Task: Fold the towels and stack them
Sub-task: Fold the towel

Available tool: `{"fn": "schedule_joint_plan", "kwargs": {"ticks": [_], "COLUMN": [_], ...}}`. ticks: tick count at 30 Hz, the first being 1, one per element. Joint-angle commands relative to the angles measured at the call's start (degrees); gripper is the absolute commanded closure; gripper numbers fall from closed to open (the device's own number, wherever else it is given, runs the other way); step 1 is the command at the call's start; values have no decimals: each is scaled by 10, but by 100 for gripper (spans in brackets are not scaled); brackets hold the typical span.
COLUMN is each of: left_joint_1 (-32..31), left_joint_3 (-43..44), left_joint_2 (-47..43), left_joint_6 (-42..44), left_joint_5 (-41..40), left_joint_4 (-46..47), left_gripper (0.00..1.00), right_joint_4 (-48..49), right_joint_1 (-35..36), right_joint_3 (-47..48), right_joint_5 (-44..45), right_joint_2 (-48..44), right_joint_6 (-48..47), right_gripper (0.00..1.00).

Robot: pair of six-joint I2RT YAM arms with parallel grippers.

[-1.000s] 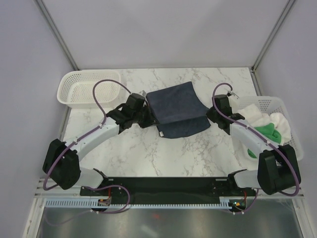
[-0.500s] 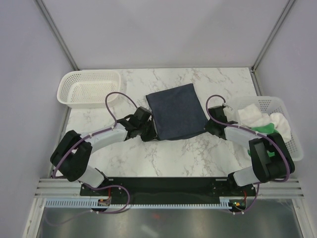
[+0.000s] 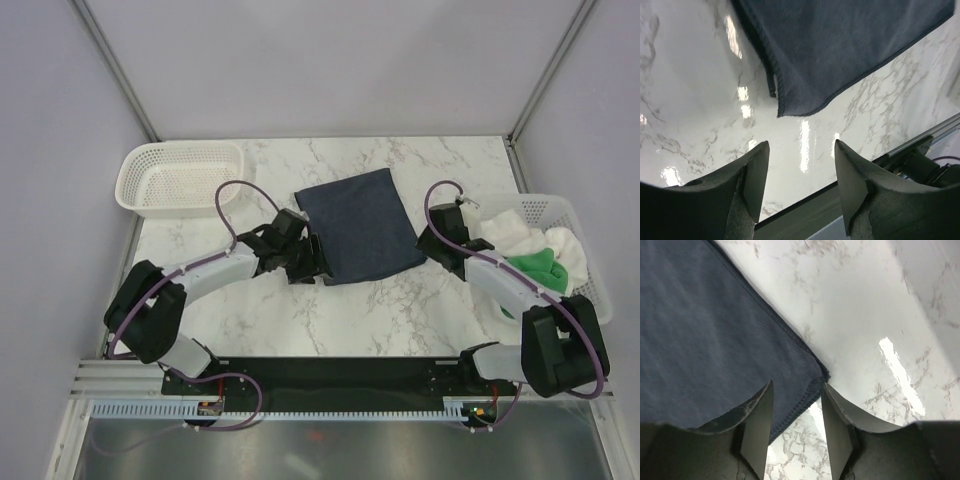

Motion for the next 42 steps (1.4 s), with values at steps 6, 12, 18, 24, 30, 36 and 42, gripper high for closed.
{"fn": "schedule_joint_plan", "kwargs": {"ticks": [6, 12, 18, 24, 30, 36, 42], "left_joint_1": [71, 68, 118, 204, 209, 128, 85], "left_joint_3": [146, 121, 75, 111, 171, 61, 22], "left_joint_2": [50, 98, 51, -15, 28, -25, -15], "left_joint_6": [76, 69, 58, 96, 138, 142, 80], "left_joint_5": [1, 45, -57, -57, 80, 93, 190], "left_joint_4": [-25, 27, -29, -35, -29, 56, 181], "left_gripper": [44, 47, 47, 46, 48, 48, 51], "right_joint_4": [11, 37, 57, 73, 72, 19, -47], "right_joint_1": [-35, -45, -41, -24, 55, 68, 67], "right_joint_3": [110, 86, -16, -110, -124, -124, -78], "right_joint_5": [-50, -98, -139, -168, -167, -155, -98], "right_joint_2": [118, 163, 74, -5, -40, -59, -143], "right_joint_6": [-92, -108, -68, -6, 36, 49, 38], "right_gripper": [59, 60, 61, 66, 68, 71, 64]}}
